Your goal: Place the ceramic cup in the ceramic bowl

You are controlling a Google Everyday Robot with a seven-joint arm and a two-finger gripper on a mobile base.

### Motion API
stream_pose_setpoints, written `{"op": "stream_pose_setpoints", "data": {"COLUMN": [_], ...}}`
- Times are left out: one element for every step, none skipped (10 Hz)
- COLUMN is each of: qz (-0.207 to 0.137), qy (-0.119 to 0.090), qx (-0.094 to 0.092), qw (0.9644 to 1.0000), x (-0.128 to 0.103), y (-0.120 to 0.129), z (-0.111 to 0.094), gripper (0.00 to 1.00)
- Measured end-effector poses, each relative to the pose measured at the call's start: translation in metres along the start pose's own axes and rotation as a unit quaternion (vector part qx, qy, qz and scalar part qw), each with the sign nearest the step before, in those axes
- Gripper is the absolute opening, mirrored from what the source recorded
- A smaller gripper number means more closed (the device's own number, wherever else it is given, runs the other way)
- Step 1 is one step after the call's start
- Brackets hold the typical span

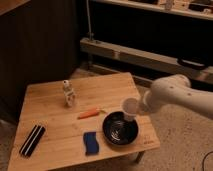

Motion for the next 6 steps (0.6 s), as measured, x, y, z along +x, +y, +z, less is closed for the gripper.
{"op": "stream_pose_setpoints", "data": {"qz": [-0.015, -0.029, -0.035, -0.039, -0.041, -0.039], "qy": [0.014, 0.033, 0.039, 0.049, 0.056, 0.059], "qx": [0.005, 0.010, 0.016, 0.020, 0.022, 0.025], "qw": [0.9998, 0.9990, 0.9985, 0.9979, 0.9973, 0.9972], "x": [0.000, 0.003, 0.002, 0.005, 0.010, 0.013], "y": [0.019, 0.045, 0.052, 0.059, 0.062, 0.056], "z": [0.014, 0.032, 0.040, 0.046, 0.051, 0.051], "gripper": [0.00, 0.00, 0.00, 0.00, 0.00, 0.00]}}
